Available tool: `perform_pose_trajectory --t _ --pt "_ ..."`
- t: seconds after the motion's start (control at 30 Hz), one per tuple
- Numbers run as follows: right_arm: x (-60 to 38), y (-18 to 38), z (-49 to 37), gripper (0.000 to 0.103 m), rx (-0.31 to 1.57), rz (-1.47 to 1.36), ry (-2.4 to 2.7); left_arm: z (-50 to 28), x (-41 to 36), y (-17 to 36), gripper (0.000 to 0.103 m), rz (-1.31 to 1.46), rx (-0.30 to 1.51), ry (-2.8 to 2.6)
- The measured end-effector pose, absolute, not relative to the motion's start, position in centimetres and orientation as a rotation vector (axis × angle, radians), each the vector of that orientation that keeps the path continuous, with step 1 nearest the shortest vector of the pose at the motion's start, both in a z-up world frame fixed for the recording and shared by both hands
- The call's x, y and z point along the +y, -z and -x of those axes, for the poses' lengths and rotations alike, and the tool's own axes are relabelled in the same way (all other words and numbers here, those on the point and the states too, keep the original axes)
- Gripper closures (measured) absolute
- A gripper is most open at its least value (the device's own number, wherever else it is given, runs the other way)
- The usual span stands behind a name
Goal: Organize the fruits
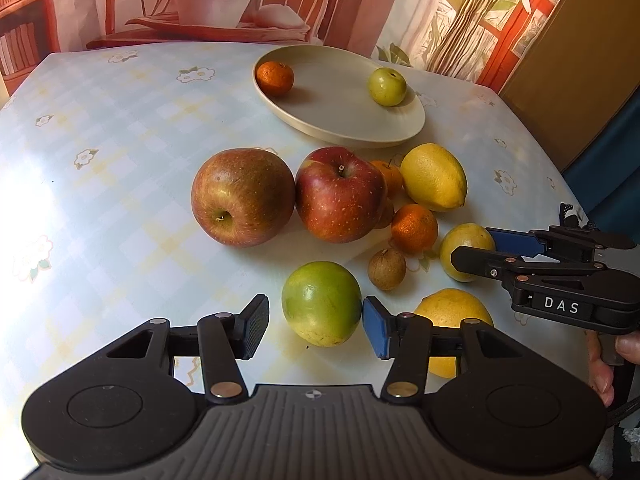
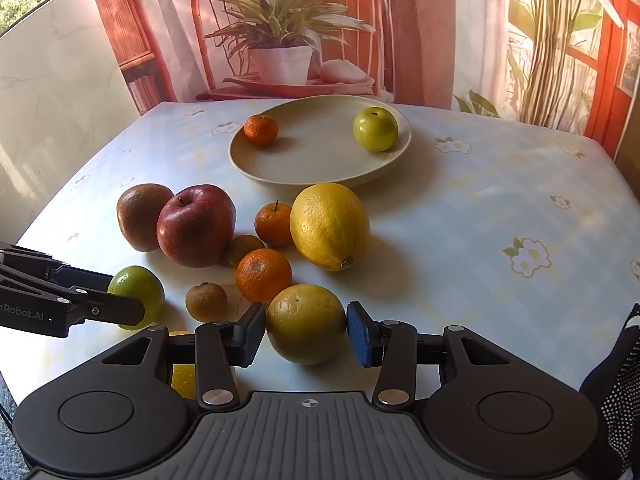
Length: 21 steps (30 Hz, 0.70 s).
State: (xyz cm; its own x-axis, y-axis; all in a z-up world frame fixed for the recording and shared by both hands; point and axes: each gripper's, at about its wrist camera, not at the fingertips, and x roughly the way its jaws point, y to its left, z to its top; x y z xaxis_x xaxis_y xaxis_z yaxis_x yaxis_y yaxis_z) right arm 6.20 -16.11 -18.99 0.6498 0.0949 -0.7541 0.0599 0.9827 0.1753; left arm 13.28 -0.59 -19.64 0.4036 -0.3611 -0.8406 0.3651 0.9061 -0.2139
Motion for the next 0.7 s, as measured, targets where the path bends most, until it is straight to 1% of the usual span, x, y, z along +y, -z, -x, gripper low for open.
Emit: perform_pose_trajectory --t 0.1,0.2,0.4,0.7 --pt "-16.0 19.0 -6.1 0.062 0.864 -0.190 -0.018 -13.5 -0.8 19.9 0.049 0.001 1.064 0.471" --pt "-16.0 19.0 -6.1 0.062 0.865 -0.191 -0.018 -13.6 -0.7 20.0 0.054 0.019 1.059 0.488" --pt "-16.1 18.9 -6.0 0.062 0.860 -0.186 -0.016 -13.1 -0.5 19.3 0.055 -0.018 1.030 0.479" --pt "-16.6 17.6 -5.3 0.062 0.824 -0.203 -0.010 -12.9 -0.1 16.1 0.054 -0.042 0.930 0.453"
